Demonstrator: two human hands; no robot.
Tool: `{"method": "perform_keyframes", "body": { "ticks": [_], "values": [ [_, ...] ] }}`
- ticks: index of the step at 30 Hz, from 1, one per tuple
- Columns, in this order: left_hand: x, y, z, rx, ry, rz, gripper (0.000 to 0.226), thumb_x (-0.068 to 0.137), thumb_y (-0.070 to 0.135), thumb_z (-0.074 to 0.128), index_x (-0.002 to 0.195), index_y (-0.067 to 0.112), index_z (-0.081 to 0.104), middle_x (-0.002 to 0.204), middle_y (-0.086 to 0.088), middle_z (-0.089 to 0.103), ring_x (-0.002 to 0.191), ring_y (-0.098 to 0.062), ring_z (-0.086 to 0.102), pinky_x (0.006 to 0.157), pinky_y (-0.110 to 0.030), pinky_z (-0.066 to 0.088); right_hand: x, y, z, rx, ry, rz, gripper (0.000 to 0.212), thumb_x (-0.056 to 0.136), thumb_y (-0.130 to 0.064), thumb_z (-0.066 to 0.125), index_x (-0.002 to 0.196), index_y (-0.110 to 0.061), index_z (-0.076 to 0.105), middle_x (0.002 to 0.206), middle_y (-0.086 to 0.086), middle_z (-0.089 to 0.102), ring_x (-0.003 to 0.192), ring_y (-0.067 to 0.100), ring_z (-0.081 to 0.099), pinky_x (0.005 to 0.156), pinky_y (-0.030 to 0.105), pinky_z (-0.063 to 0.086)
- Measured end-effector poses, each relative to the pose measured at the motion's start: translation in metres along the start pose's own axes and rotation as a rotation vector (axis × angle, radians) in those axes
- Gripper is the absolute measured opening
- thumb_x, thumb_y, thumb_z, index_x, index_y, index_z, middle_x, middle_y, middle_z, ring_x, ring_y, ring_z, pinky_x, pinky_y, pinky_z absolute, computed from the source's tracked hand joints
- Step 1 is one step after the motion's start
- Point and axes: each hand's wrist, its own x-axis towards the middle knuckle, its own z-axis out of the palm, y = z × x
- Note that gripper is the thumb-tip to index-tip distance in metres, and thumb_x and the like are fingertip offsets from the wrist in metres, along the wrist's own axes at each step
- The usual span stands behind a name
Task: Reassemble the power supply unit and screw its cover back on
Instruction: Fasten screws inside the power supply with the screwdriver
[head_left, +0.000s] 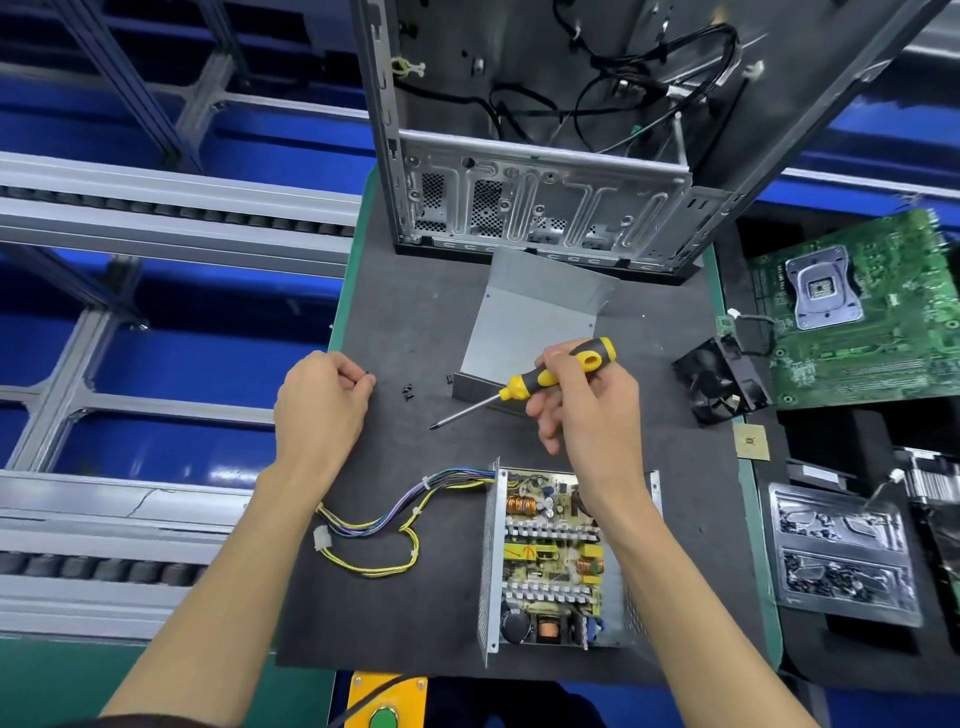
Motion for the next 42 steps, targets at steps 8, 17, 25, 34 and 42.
{"method": "perform_keyframes", "body": {
  "ticks": [8,17,25,34,42],
  "values": [
    [-0.021,0.026,-0.021,-0.532,-0.009,0.01,0.006,0.091,0.015,0.072,0.086,0.013,0.074,0.078,0.001,0.076,0.075,-0.006,0.072,0.068,-0.011,0.053,0.001,-0.005,-0.012,0.062,0.026,-0.01,0.018,0.09,-0.028,0.058,0.084,-0.012,0.063,0.055,0.002,0.061,0.04,0.013,0.047,0.036,0.022,0.035],
    [-0.062,0.077,-0.02,-1.148,-0.556,-0.11,0.012,0.08,0.01,0.073,0.088,0.007,0.082,0.087,-0.014,0.076,0.08,-0.02,0.074,0.074,-0.025,0.06,-0.005,-0.024,-0.054,0.318,0.159,0.021,0.027,0.089,-0.031,0.06,0.064,-0.024,0.068,0.058,0.007,0.06,0.041,0.015,0.044,0.038,0.022,0.034],
    [-0.088,0.105,-0.011,-1.169,-0.715,-0.029,0.026,0.076,0.017,0.08,0.1,0.01,0.082,0.087,-0.01,0.074,0.08,-0.018,0.072,0.078,-0.025,0.059,-0.019,-0.029,-0.085,0.367,0.177,0.02,0.029,0.091,-0.029,0.06,0.064,-0.026,0.071,0.061,0.007,0.061,0.043,0.014,0.046,0.038,0.022,0.035],
    [-0.106,0.12,-0.01,-1.203,-0.687,-0.04,0.02,0.078,0.011,0.075,0.095,0.004,0.081,0.09,-0.017,0.076,0.084,-0.024,0.075,0.077,-0.027,0.06,-0.031,-0.03,-0.102,0.354,0.211,0.005,0.025,0.088,-0.029,0.061,0.065,-0.024,0.07,0.062,0.007,0.063,0.046,0.014,0.05,0.036,0.023,0.036],
    [-0.112,0.129,-0.012,-1.154,-0.645,0.032,0.018,0.075,0.013,0.078,0.092,0.005,0.082,0.083,-0.014,0.074,0.079,-0.022,0.073,0.076,-0.029,0.06,-0.035,-0.032,-0.109,0.361,0.208,-0.026,0.02,0.092,-0.028,0.06,0.078,-0.013,0.062,0.063,0.007,0.066,0.047,0.014,0.051,0.037,0.023,0.038]
  ]
}}
